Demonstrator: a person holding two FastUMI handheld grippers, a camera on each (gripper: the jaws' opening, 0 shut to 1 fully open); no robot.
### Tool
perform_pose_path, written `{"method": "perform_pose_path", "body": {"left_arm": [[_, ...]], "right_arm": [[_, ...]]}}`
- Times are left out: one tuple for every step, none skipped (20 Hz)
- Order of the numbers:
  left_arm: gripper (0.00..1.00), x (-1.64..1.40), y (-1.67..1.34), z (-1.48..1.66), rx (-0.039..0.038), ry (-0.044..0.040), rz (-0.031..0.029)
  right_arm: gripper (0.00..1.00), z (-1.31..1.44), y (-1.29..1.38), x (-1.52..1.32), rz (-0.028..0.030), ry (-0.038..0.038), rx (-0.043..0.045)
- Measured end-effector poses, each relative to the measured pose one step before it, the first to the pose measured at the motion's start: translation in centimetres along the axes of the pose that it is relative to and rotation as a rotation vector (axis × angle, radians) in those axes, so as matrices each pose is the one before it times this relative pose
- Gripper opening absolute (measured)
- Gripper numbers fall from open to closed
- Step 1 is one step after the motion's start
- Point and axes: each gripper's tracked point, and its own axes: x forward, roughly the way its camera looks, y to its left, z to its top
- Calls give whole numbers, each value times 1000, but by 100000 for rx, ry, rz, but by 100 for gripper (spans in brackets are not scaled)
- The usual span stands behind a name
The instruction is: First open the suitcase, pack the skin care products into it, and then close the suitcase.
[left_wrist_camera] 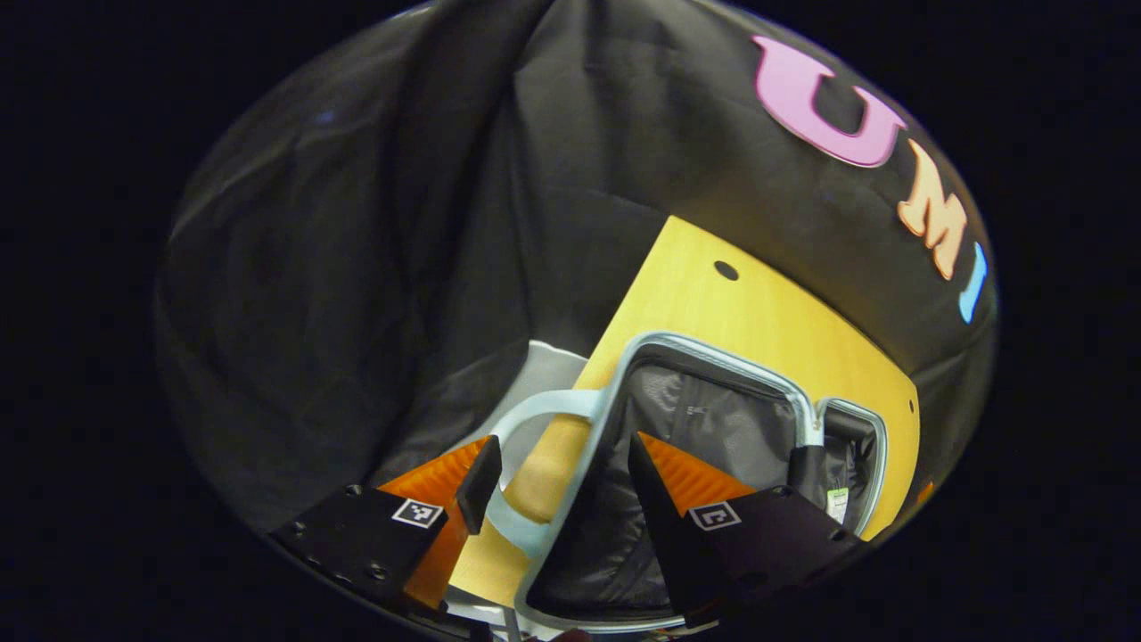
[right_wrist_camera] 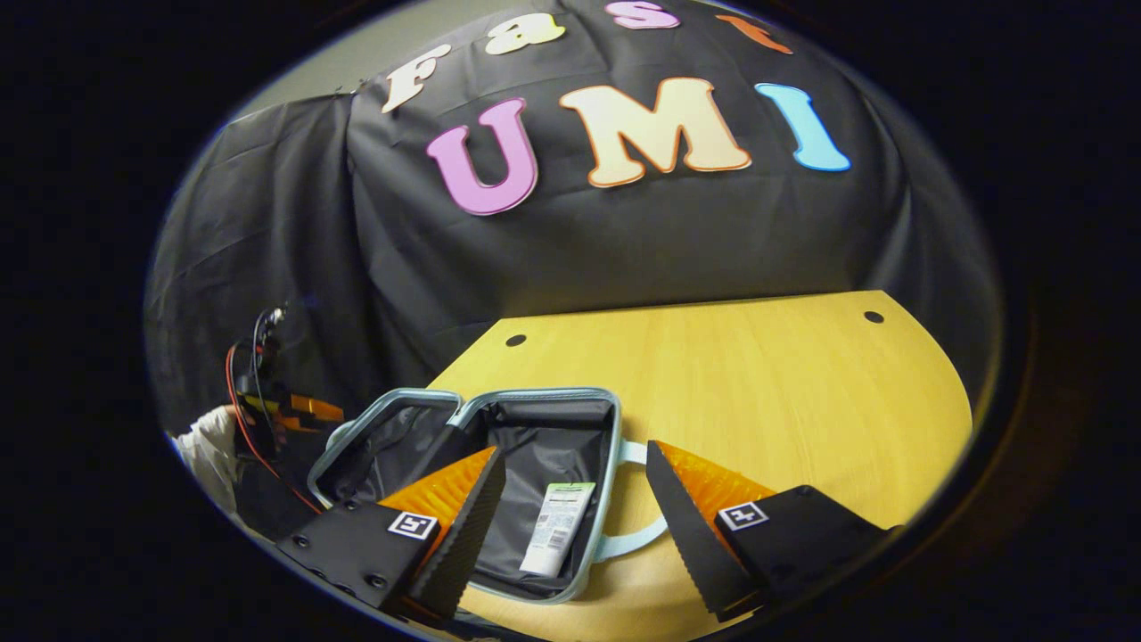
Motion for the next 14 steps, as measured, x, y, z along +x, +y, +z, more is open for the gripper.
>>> {"method": "perform_pose_path", "body": {"left_arm": [[84,785,848,-199,-1664,1864,2276],[84,-256,-463,-106,-2194,2092,-3848],[82,117,178,915,-2944,-1935,-2262],[84,320,917,307,-570,2026,1344],[82,-126,1474,-240,696,1483,4079],[81,437,965,102,1371,481,3810],[80,367,162,-554,691,564,-1024],[74,437,-324,-753,215,3478,-2062],[78,379,49,-741,887,3503,223],[73,593,446,-376,1544,1514,1742],[72,869,389,-439,968,1903,675],[69,427,544,-428,564,1869,1735],[58,418,-19,-428,-14,1855,-375],[42,350,-870,-382,-405,1631,-2202]], "right_arm": [[98,382,-798,-311,-2529,-1199,1661],[98,238,-645,-399,-1953,-1139,948],[98,59,-829,-315,-2601,-938,-104],[98,55,-819,-368,-2406,-855,-552],[98,-104,-591,-415,-1547,393,-333],[98,-231,-386,-304,-899,545,48],[98,-173,-361,-154,-1027,382,-50],[98,-58,-221,-92,-848,144,45],[98,38,-95,-23,-645,30,430],[98,64,152,-100,84,170,646],[98,261,270,-119,523,-206,202],[98,216,185,-106,476,-441,-743],[98,309,62,-105,58,-533,-1471],[98,138,-27,-30,71,-565,-1593]]}}
